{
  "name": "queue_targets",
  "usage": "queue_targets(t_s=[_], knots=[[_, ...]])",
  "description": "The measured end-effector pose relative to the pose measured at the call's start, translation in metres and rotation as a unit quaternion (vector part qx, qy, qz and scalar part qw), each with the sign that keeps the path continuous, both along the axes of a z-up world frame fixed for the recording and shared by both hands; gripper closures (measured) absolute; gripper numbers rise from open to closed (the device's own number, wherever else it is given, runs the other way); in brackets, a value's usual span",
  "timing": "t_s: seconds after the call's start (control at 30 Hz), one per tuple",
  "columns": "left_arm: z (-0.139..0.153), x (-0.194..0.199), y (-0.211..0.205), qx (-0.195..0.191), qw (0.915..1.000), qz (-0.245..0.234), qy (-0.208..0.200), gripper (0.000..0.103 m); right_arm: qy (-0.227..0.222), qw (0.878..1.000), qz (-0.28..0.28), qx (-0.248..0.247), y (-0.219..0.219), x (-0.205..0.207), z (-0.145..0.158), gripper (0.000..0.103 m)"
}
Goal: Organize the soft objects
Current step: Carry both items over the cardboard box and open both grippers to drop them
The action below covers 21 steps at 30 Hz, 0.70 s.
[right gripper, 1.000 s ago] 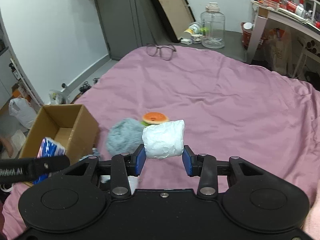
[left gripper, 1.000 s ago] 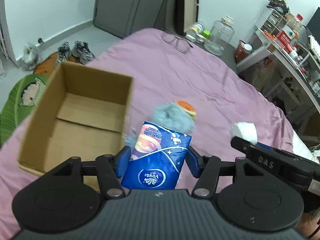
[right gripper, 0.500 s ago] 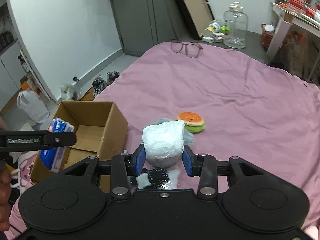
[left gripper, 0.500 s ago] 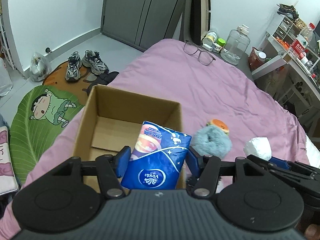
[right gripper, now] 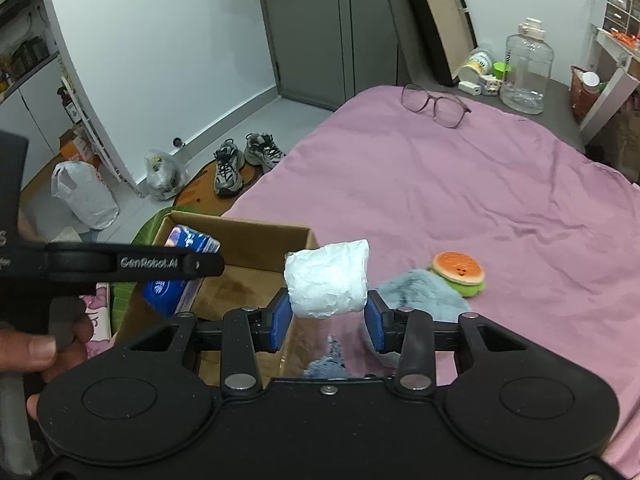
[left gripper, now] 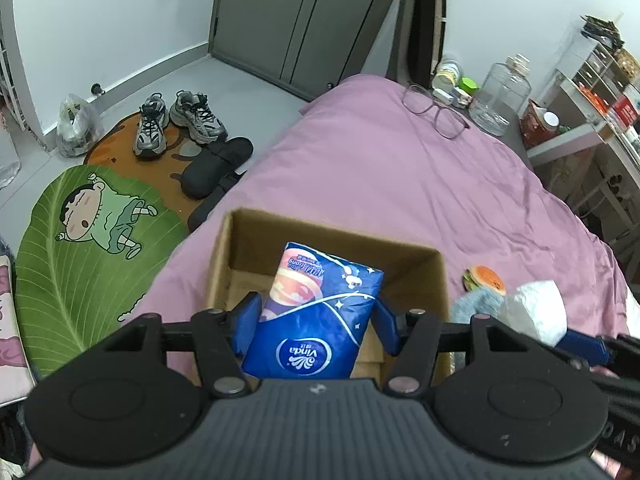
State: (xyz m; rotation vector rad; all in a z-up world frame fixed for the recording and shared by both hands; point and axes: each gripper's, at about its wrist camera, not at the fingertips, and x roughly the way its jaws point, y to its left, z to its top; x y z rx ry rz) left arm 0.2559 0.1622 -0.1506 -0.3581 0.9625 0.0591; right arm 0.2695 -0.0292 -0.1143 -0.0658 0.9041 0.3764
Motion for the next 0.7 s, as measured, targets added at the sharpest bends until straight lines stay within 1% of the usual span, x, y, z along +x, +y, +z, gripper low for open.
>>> queue_targets(t_s=[0.13,0.23,0.3,0.43,0.57,0.6,0.63,0.67,0.7], knots=[[-0.008,0.009,0.011,-0.011,0.9999,0.004,0.010,0.044,0.010,1.000,0.007,0.002,0.012,0.007,-0.006,0.064],[-0.008,0.012,0.018,-0.020,0.9997,0.011,0.012,0.044,0.016,1.000,0.013,0.013,0.020,0.013,-0.008,0.064],[-0.005,0.013,0.021,-0.018,0.9996,0.016,0.012,0.043,0.017,1.000,0.021,0.017,0.026,0.016,-0.009,0.064],[0.004,0.012,0.028,-0.039,0.9988,0.026,0.012,0.041,0.033,0.999,0.018,0.023,0.031,0.024,-0.017,0.064],[0.015,0.006,0.030,-0.037,0.9987,0.032,0.012,0.041,0.042,0.998,0.022,0.038,0.039,0.031,-0.021,0.064],[0.018,0.005,0.030,-0.033,0.9987,0.035,0.012,0.041,0.045,0.998,0.028,0.045,0.042,0.031,-0.021,0.061],[0.021,0.002,0.030,-0.028,0.9987,0.040,0.013,0.041,0.048,0.997,0.035,0.050,0.045,0.030,-0.021,0.055],[0.024,0.000,0.031,-0.025,0.9986,0.045,0.013,0.041,0.049,0.997,0.041,0.050,0.047,0.029,-0.021,0.039],[0.027,-0.002,0.032,-0.026,0.9984,0.049,0.013,0.040,0.042,0.997,0.045,0.044,0.047,0.026,-0.020,0.030]])
